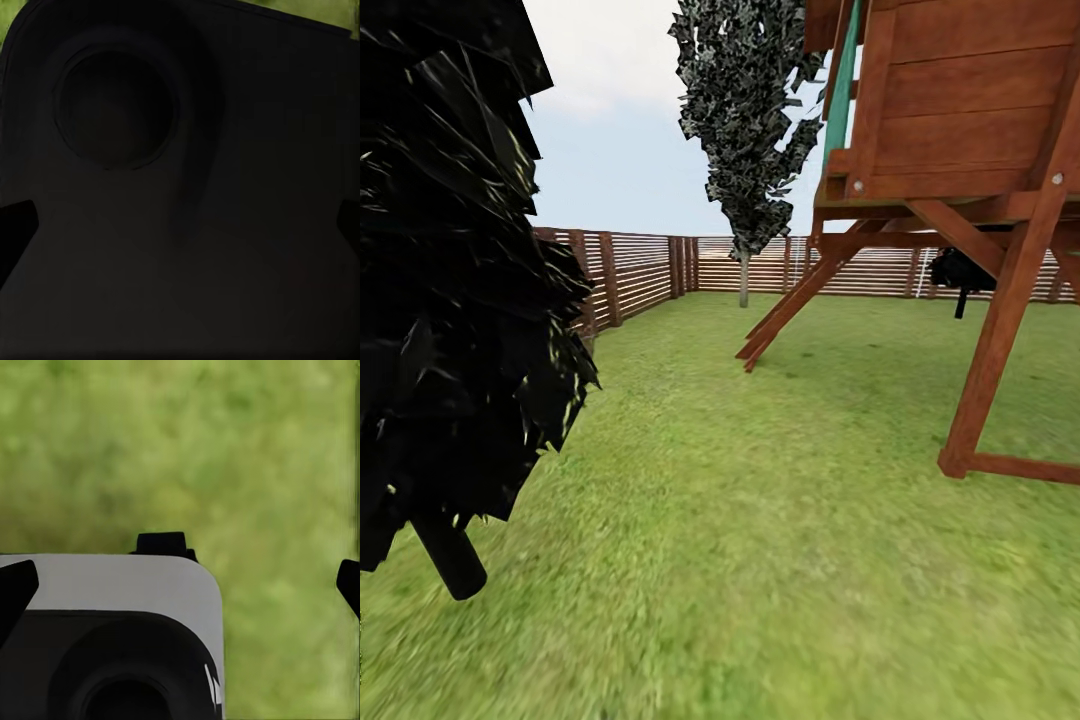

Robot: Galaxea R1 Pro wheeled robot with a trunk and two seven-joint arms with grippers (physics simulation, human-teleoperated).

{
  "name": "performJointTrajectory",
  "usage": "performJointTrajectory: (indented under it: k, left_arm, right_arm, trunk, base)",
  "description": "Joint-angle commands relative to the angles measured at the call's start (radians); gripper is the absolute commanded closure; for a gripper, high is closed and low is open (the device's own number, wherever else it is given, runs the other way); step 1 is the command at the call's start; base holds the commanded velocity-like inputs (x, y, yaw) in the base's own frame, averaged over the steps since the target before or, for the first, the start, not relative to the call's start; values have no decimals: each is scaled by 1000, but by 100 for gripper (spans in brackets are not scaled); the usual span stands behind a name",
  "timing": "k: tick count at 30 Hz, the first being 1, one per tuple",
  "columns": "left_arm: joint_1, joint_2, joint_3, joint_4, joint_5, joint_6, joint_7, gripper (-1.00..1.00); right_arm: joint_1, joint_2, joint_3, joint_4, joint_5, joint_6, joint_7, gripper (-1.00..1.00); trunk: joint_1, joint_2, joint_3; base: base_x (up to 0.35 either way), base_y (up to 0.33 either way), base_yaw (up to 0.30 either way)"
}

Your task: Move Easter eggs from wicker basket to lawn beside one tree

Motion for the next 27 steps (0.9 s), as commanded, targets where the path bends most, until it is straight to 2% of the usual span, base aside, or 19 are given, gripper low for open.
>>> performJointTrajectory:
  k: [1,27]
  left_arm:
    - [1,0,3,-1,10,0,-5,-100]
    - [1,0,3,-1,10,0,-4,-100]
  right_arm:
    - [-1,0,-5,1,1,-3,1,-100]
    - [-1,0,-5,1,1,-3,1,-100]
  trunk:
    - [0,0,-1]
    - [0,0,-1]
  base:
    - [257,-206,220]
    - [257,-206,270]
